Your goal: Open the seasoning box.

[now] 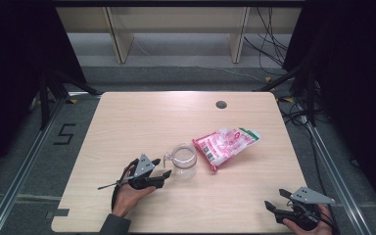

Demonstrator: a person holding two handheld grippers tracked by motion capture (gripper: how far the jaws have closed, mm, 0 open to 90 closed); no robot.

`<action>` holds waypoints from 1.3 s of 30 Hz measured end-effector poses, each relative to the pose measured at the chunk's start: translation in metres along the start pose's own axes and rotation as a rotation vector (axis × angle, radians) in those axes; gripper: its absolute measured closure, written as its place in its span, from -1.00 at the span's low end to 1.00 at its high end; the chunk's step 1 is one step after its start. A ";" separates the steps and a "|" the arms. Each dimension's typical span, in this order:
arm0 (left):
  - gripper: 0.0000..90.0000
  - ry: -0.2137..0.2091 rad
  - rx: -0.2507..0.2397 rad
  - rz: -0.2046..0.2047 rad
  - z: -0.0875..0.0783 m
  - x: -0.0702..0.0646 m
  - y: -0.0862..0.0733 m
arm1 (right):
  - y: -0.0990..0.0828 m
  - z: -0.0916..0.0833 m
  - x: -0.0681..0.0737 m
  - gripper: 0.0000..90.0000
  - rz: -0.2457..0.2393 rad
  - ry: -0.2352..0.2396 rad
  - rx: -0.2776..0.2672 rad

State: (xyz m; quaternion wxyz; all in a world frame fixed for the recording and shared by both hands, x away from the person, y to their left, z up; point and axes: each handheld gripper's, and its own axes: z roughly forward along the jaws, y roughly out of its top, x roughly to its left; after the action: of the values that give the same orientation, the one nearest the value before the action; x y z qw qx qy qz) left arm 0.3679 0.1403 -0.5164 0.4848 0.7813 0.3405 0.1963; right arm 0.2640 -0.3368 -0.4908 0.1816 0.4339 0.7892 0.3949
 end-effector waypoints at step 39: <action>0.97 0.005 -0.143 -0.053 -0.028 -0.003 0.057 | 0.006 0.003 0.009 -0.35 0.019 -0.007 -0.047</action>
State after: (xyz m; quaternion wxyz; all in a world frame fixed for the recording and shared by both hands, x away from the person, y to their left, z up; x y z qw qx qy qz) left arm 0.3676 0.1386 -0.4525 0.5437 0.7349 0.3473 0.2090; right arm 0.2644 -0.3260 -0.4872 0.1908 0.4382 0.7749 0.4136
